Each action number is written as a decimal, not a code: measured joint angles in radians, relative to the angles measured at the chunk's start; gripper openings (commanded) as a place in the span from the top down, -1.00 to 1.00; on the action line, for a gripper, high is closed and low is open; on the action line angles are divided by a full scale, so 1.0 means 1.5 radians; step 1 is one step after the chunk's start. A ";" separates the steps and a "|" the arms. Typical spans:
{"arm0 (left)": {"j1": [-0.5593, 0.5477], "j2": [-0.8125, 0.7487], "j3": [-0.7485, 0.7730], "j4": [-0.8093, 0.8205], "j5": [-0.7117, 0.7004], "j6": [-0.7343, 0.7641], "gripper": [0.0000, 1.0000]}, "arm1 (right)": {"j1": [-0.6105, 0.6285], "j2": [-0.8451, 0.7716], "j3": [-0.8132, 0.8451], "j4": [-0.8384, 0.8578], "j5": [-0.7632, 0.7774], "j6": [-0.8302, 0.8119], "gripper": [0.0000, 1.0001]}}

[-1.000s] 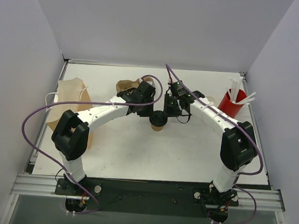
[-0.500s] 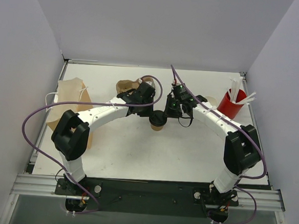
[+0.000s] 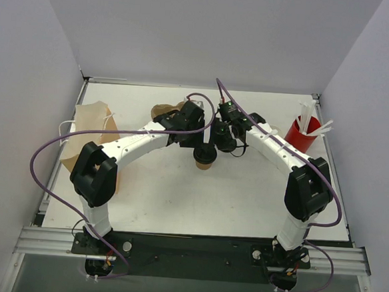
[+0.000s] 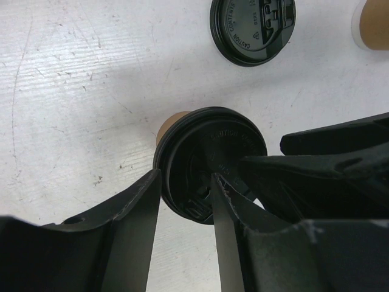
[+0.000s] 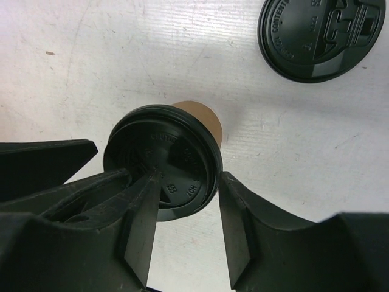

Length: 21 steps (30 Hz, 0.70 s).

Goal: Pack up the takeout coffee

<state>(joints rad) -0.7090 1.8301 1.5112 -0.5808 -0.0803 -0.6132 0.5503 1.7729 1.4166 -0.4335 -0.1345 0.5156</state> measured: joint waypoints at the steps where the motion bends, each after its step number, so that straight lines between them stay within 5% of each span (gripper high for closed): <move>1: 0.002 -0.001 0.002 0.000 0.002 0.002 0.00 | 0.000 0.000 0.009 -0.006 0.003 -0.002 0.19; 12: 0.083 -0.119 -0.058 -0.010 -0.002 0.013 -0.02 | 0.023 0.000 0.045 -0.040 0.025 -0.019 -0.31; 21: 0.154 -0.239 -0.148 -0.009 -0.024 0.023 -0.02 | 0.087 0.010 0.058 -0.061 0.065 -0.038 -0.52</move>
<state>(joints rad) -0.4778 1.4719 1.2892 -0.5938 -0.1165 -0.5793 0.6804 1.7878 1.5040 -0.5255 -0.0372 0.4587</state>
